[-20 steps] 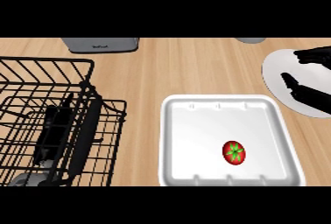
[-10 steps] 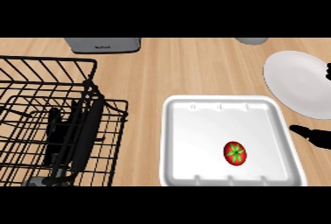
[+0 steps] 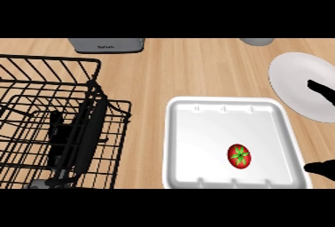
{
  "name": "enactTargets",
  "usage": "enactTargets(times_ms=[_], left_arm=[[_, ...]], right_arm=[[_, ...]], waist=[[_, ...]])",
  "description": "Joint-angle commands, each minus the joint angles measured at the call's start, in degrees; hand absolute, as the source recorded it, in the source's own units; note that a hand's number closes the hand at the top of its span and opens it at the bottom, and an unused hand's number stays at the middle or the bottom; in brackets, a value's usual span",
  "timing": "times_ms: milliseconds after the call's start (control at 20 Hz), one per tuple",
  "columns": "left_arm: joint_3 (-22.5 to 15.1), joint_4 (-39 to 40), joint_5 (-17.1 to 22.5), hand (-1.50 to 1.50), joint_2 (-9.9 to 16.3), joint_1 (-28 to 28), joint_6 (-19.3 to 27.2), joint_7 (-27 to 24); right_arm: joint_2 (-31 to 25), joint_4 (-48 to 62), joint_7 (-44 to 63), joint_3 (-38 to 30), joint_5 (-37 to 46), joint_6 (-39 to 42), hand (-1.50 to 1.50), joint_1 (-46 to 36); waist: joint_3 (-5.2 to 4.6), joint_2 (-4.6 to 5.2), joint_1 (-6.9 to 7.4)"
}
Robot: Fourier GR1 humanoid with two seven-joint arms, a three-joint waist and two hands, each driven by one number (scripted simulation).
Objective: Pick the tomato from the tray and place it in the plate
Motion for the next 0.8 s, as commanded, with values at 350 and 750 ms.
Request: enactTargets(times_ms=[350,750], left_arm=[[-2.40,4.43,-1.12,0.00,-3.57,2.18,-0.17,-0.04],[-1.82,0.30,-0.61,0.00,-2.63,3.48,-0.87,1.09]], right_arm=[[4.69,-10.57,20.17,13.04,12.81,2.02,-1.50,-0.56],[9.61,-7.85,26.84,18.79,18.38,5.66,-1.50,-2.04]], waist=[[-0.63,0.69,0.62],[-0.60,0.61,0.77]])
